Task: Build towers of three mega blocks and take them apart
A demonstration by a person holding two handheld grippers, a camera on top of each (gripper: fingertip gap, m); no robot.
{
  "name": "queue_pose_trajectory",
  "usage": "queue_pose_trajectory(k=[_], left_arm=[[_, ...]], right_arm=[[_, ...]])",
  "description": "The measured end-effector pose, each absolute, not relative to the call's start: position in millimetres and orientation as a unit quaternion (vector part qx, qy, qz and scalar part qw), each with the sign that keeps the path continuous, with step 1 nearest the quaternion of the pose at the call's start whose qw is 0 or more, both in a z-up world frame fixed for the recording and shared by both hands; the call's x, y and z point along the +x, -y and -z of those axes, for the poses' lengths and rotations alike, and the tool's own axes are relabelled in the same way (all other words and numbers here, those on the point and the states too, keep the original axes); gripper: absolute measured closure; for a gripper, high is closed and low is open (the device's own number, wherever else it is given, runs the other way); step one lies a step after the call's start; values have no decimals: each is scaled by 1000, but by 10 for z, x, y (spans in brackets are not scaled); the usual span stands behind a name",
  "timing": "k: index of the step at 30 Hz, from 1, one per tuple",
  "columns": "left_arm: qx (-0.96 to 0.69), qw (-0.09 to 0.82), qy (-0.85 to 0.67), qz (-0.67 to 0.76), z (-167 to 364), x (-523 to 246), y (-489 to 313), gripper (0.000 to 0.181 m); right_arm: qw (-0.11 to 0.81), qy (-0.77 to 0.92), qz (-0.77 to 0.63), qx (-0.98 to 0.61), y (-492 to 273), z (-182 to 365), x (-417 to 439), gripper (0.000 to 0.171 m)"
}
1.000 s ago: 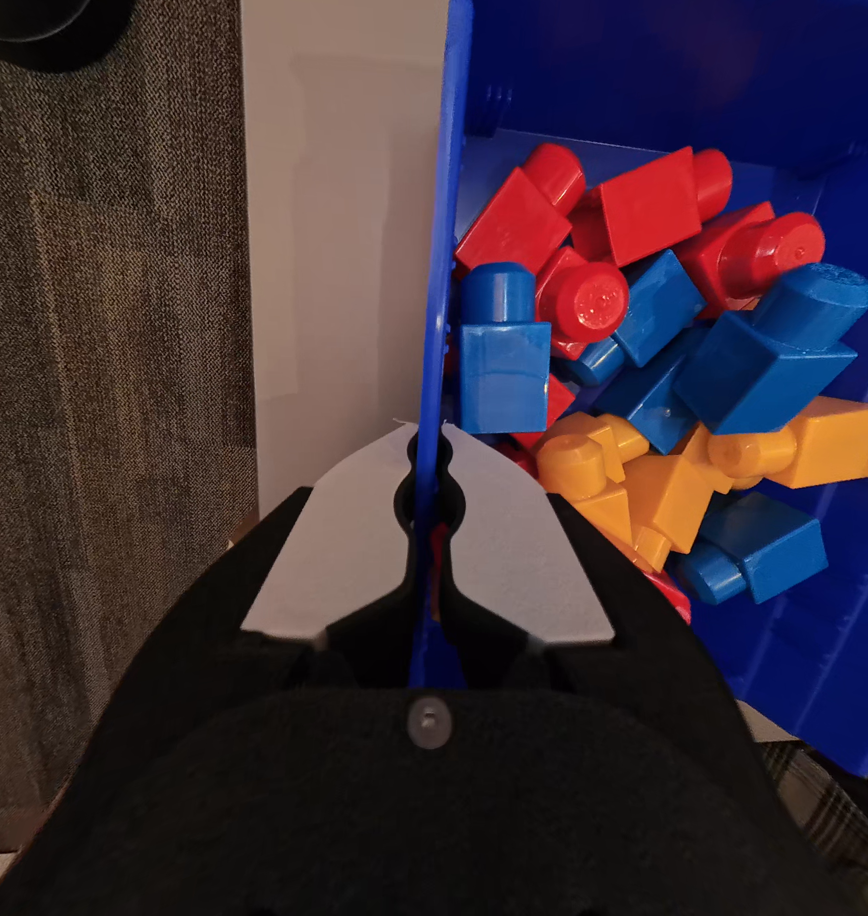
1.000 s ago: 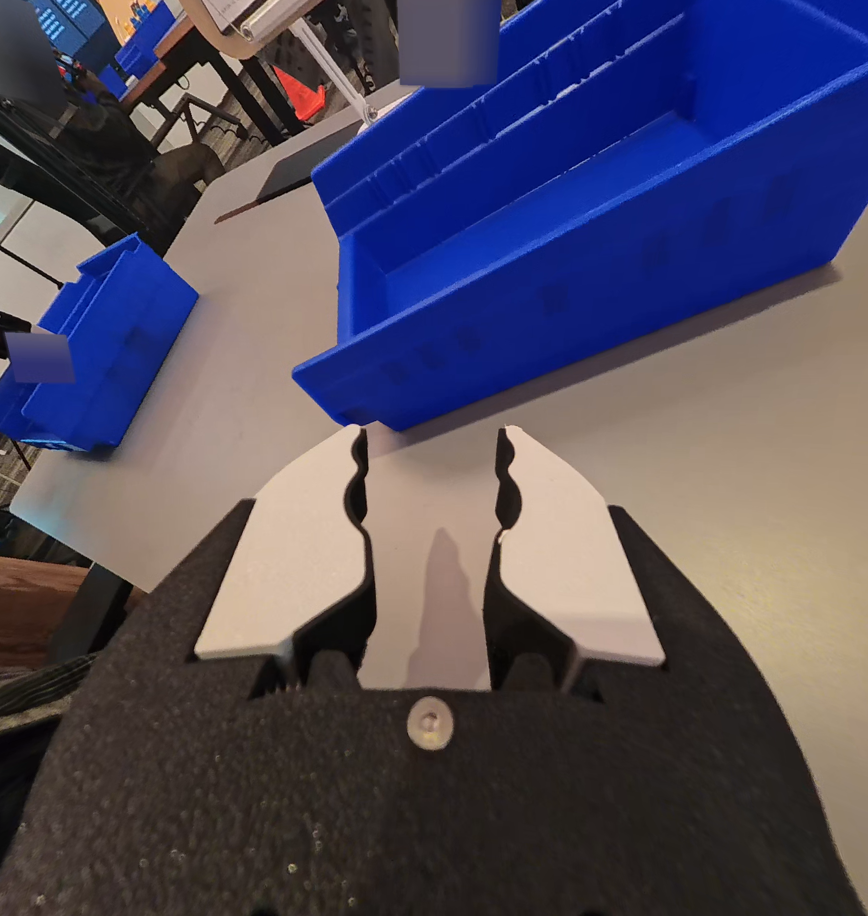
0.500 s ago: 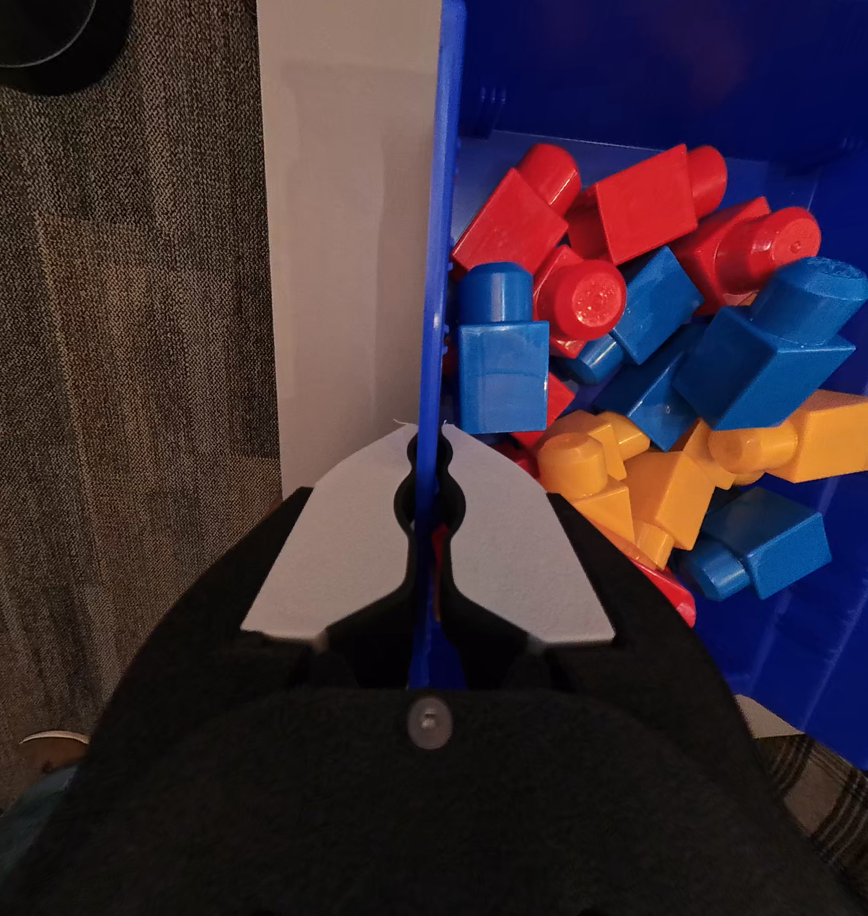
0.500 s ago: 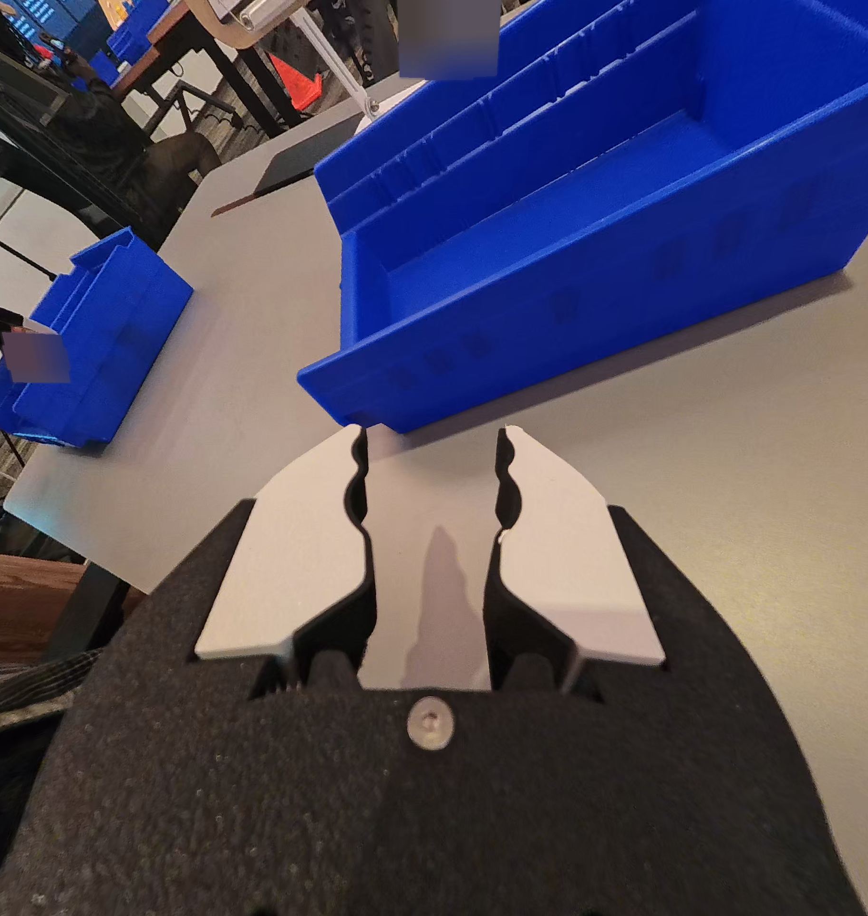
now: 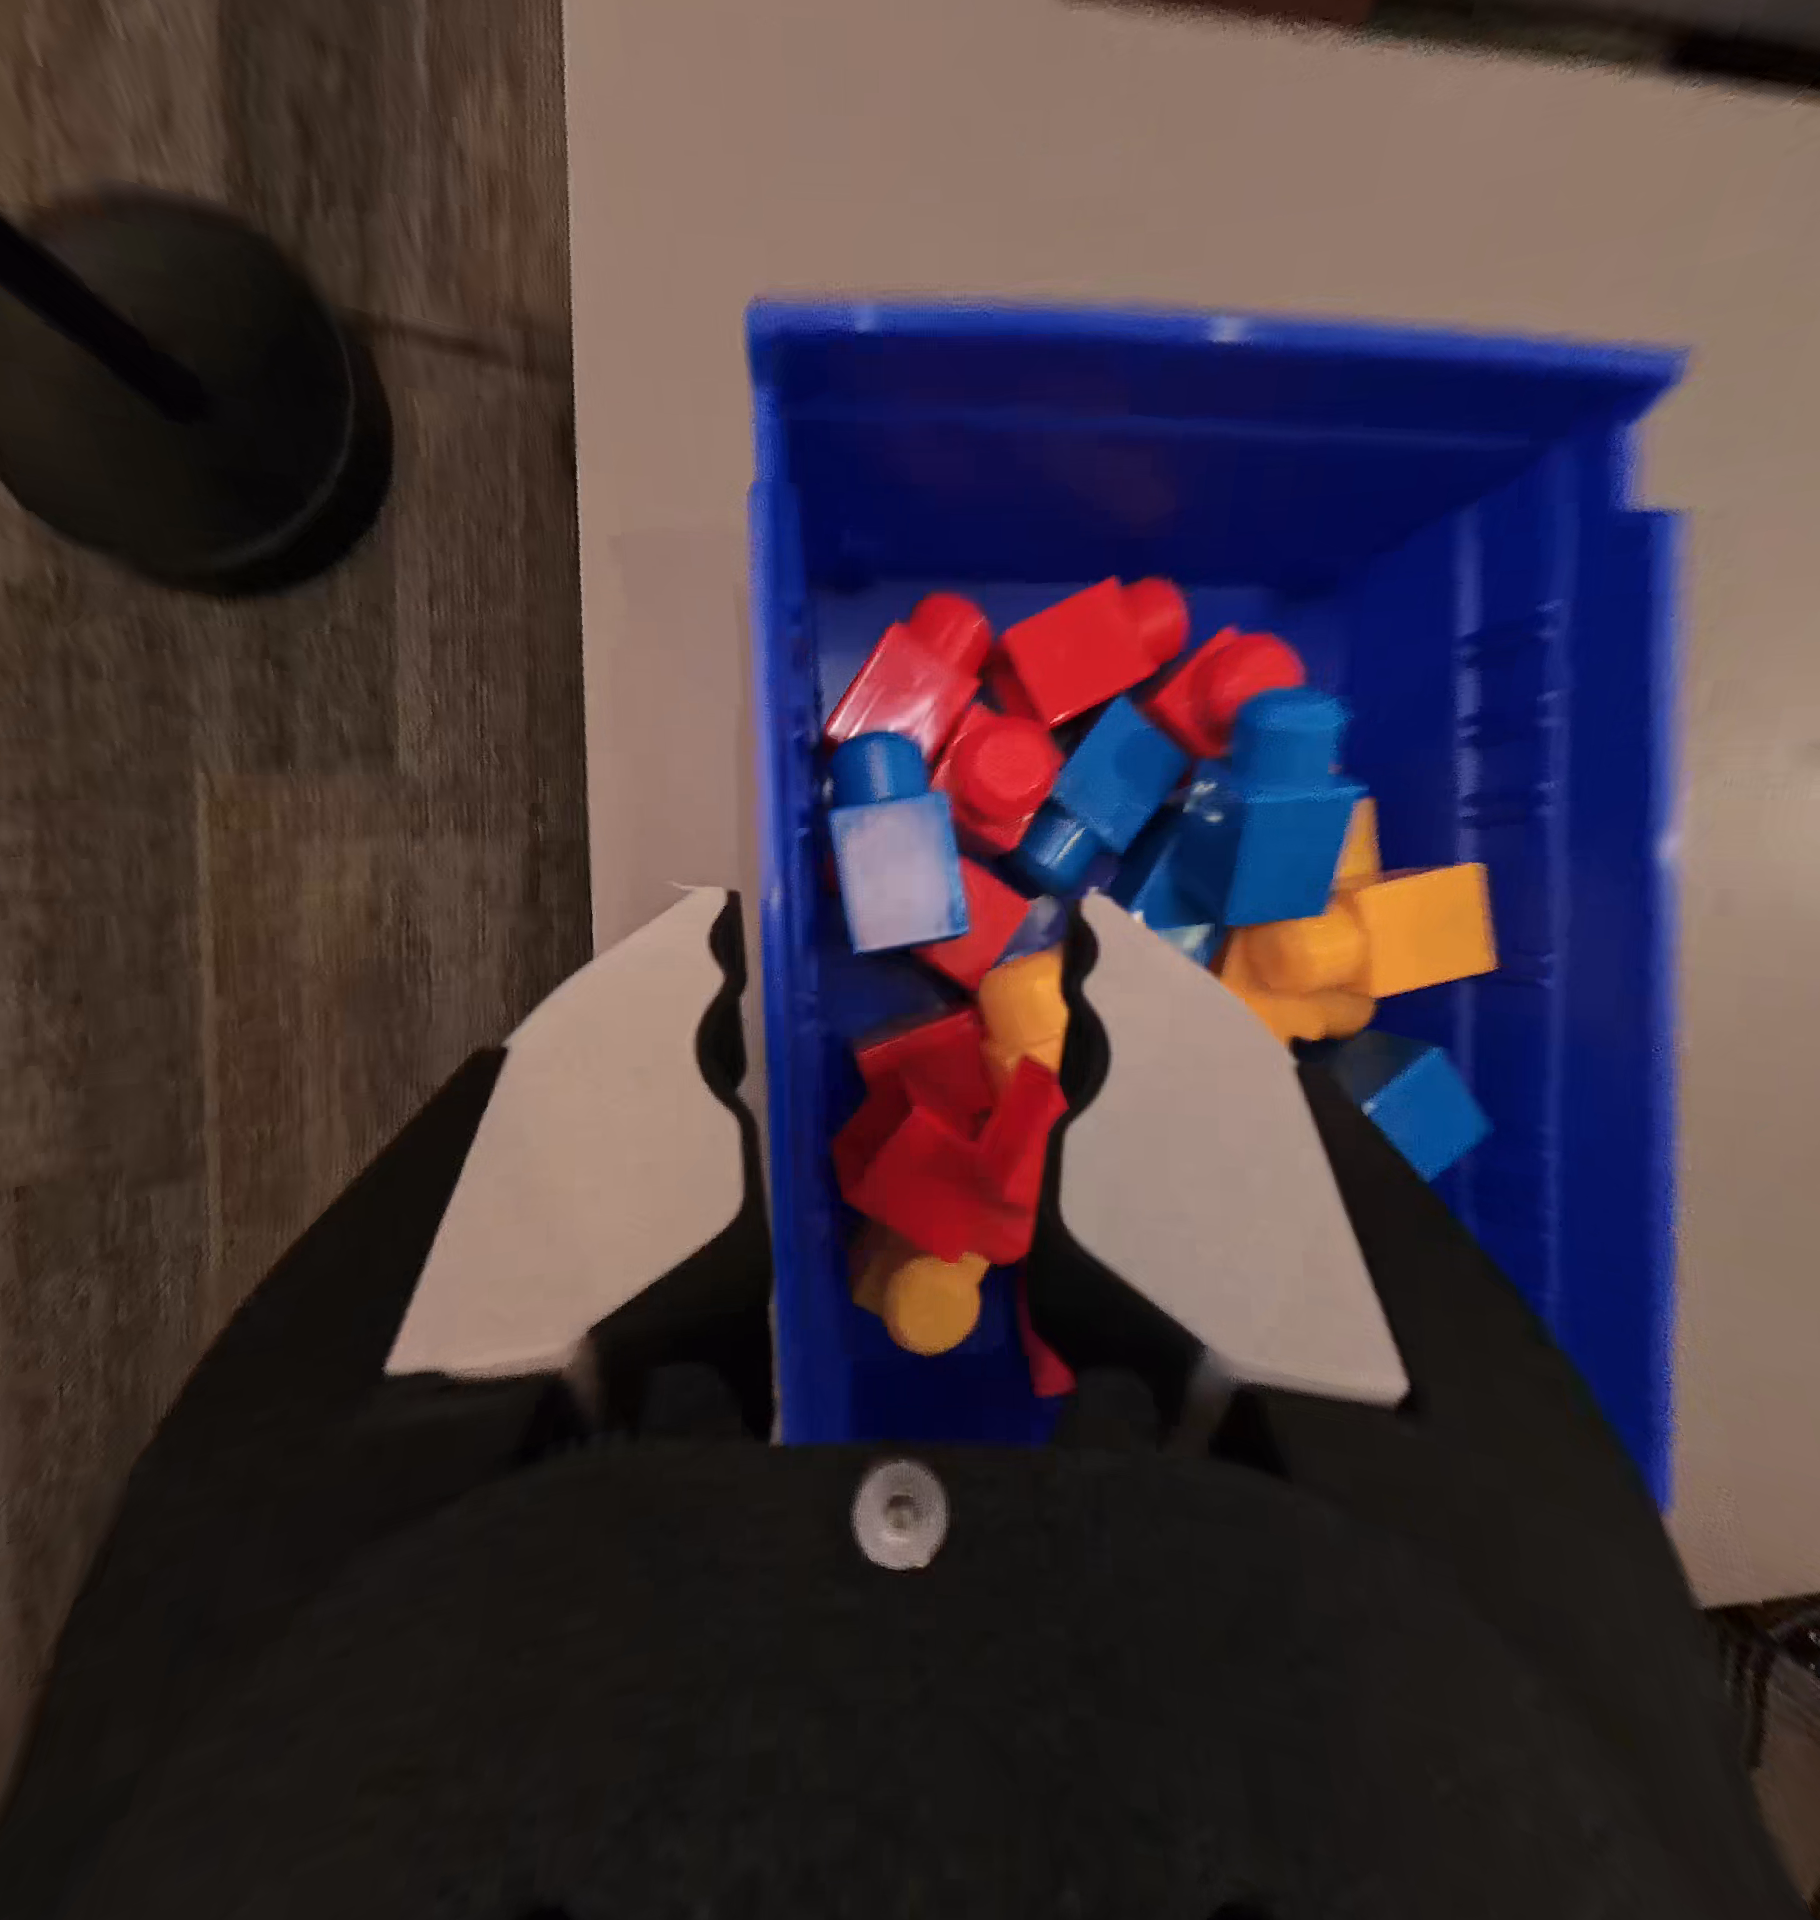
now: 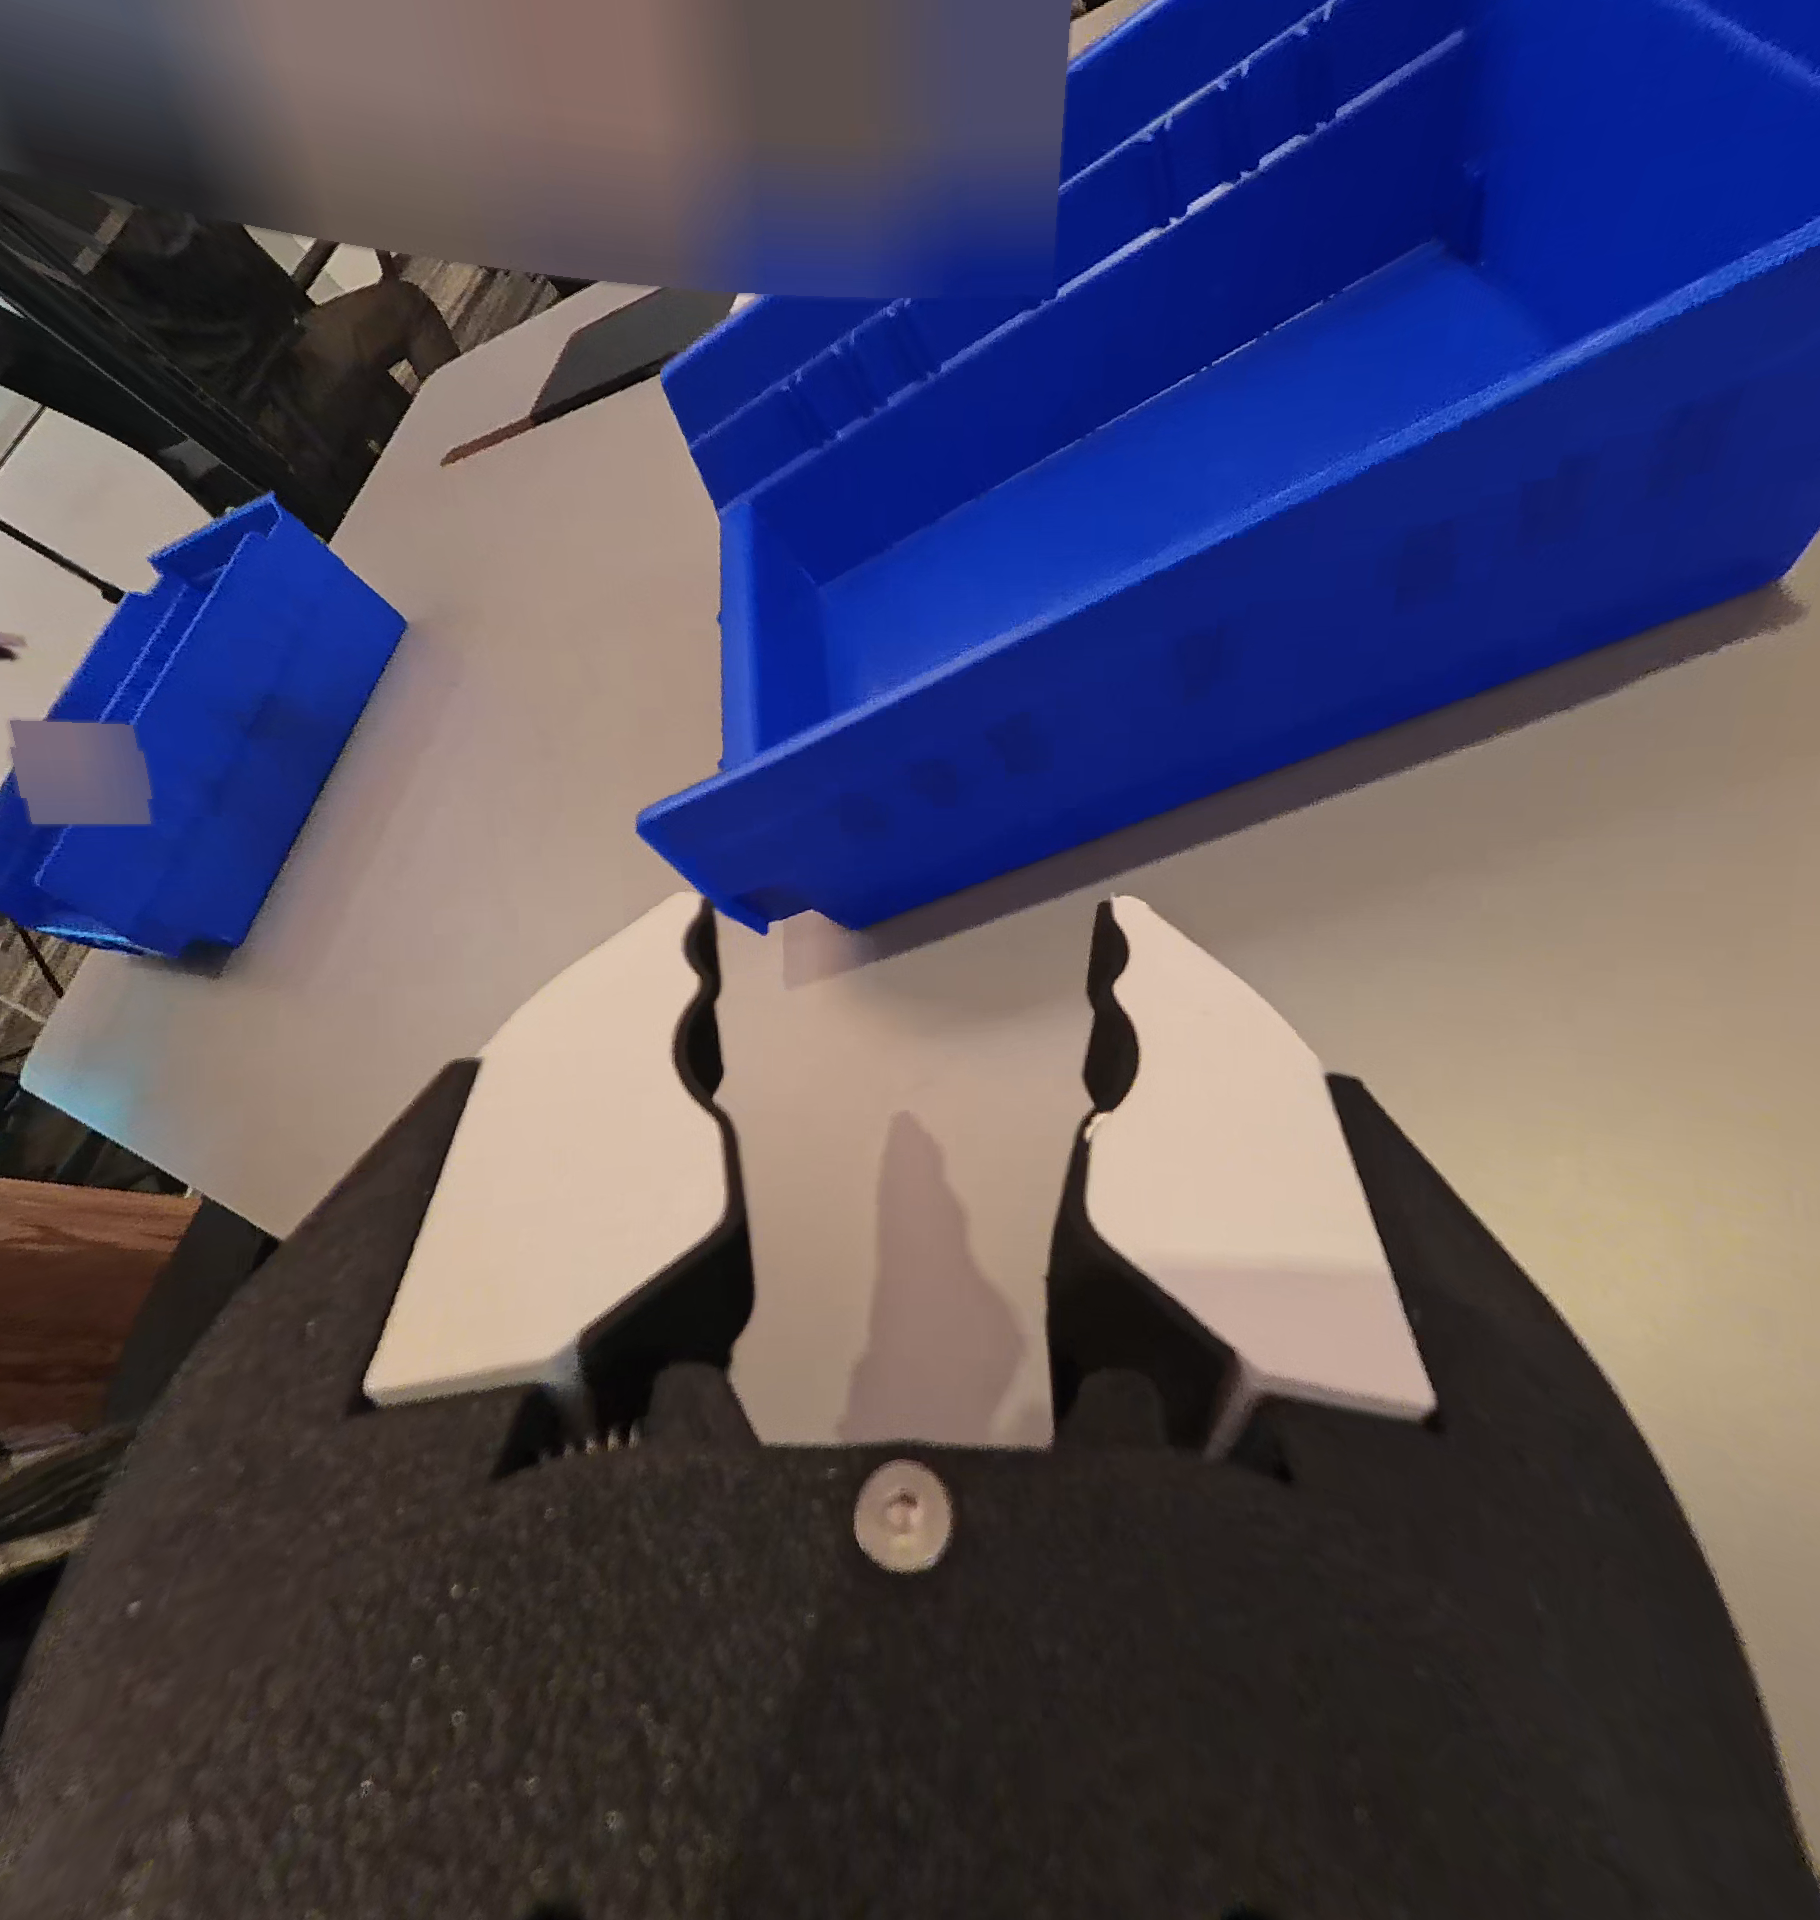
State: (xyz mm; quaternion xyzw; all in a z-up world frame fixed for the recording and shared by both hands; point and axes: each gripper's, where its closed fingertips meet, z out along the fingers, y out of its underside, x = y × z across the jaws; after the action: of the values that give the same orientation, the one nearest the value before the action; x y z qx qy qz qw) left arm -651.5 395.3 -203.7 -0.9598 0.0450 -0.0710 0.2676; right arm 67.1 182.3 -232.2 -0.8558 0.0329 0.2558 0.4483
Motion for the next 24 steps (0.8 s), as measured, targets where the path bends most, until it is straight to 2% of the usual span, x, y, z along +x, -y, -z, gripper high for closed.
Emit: queue_pose_trajectory(k=[4, 7, 10, 17, 21, 23, 24], left_arm=[[-925, 353, -111, 89, 1423, -5885, -3849, 107], [-889, 404, -185, 111, 1074, -5122, -3613, 104], [-854, 432, -260, 132, 958, -4322, -3279, 104], [-794, 410, -382, 237, 1432, -2805, -2587, 105], [-777, 377, -412, 290, 1731, -2319, -2347, 105], [-770, 367, -419, 312, 1804, -2190, -2262, 105], [-767, 364, -420, 321, 1826, -2153, -2235, 106]], right_arm=[[430, -59, -247, -867, -1967, 2276, 760, 93], [410, -82, -242, -876, -2131, 2241, 821, 85], [393, -106, -225, -885, -2287, 2232, 926, 83], [327, -172, -182, -911, -2490, 2450, 1238, 84], [279, -194, -180, -923, -2629, 2655, 1243, 86], [251, -196, -178, -931, -2691, 2774, 1210, 92], [238, -192, -188, -933, -2722, 2819, 1163, 87]])
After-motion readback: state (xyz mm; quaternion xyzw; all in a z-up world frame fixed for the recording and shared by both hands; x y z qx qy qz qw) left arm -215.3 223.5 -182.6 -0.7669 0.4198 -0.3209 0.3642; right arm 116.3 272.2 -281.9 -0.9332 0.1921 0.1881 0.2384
